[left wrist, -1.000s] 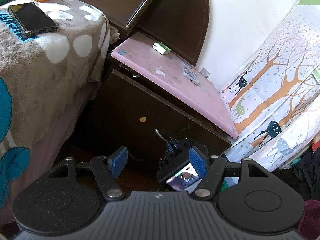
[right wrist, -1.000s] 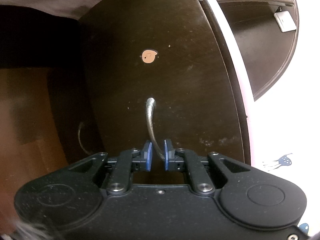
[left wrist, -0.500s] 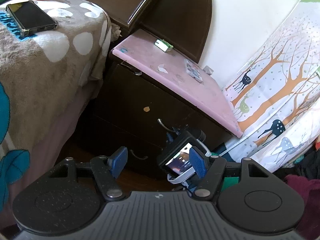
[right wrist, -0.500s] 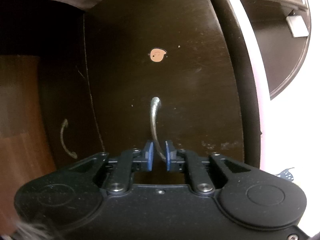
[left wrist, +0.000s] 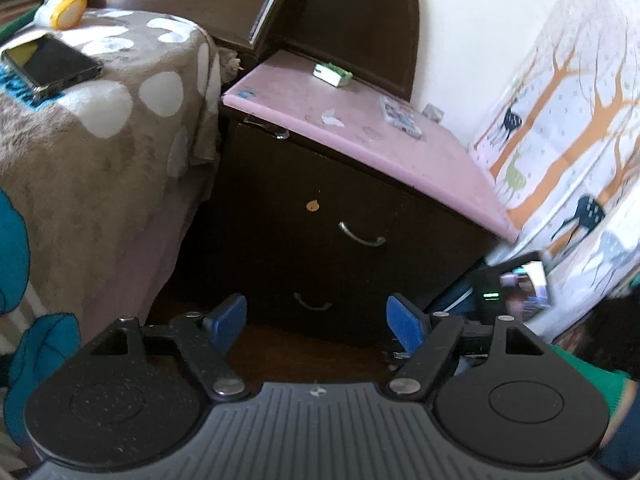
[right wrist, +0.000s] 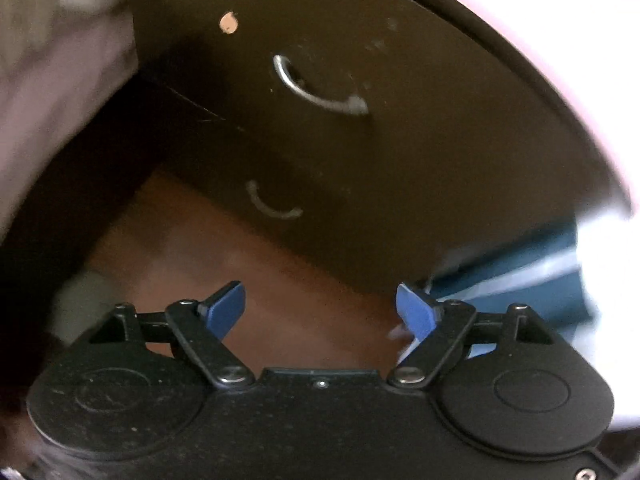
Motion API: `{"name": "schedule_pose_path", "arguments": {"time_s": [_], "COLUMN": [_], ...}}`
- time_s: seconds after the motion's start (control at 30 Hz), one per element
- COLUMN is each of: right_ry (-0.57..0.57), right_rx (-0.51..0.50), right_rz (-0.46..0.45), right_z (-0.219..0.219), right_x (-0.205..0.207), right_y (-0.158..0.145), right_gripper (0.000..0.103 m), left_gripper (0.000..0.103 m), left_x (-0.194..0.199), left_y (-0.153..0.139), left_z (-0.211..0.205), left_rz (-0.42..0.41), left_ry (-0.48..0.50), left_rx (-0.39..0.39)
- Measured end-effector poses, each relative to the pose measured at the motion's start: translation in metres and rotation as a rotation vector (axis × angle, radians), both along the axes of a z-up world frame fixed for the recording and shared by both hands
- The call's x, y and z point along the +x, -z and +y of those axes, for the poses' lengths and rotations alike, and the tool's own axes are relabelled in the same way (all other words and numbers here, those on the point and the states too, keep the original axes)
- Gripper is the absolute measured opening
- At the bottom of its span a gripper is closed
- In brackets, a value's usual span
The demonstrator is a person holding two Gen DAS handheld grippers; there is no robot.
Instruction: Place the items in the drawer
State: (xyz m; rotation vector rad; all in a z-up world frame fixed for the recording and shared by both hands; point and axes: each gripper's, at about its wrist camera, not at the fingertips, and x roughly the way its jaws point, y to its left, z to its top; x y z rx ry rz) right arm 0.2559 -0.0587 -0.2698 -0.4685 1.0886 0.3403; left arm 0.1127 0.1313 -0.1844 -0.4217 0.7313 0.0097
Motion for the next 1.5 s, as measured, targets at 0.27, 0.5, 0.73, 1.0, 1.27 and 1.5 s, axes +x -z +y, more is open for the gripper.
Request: {"name": "schedule_pose_path", "arguments": {"time_s": [0.27,0.5,0.73,1.0,1.27,1.5], "right_ry": [0.131,0.204,0.253,0.294,0.309,0.309], "right_rx": [0.191,0.250,0.192,0.213,0.287,0.326], "right_rz": [-0.002,-0.055,-0.084,-0.174,-0.212,-0.268], "right_z": [-0.029,-0.053,-0.070,-0.096,-0.116,-0.123], "right_x": [-0.059,-0.104,-0.128,-0.157,-0.179,-0.196], "right_y": [-0.036,-0.068,-0.092,-0.137,-0.170,-0.195], "right_gripper": [0.089,0.092,0.092,0.092,0.093,0.093], "left_gripper": [0.077,0.077,0.077,0.078,0.083,0.088], "left_x": [0.005,0.005,-0.004,-0.022,-0.053,-0.076], "left_y": [-0.002,-0.003,-0.011,-0.033,-0.068,-0.106], "left_z": [-0.028,-0.050,-0.071,-0.102,-0.125,-0.138], "left_rz": [0.021,0.037,0.033,0.019,-0.032,-0.092], "left_ry": [0.041,0.059,0.067,0.102,0.099,0.087], "left_rx": [0.094,0.175,0.225,0.256,0.313,0.383]}}
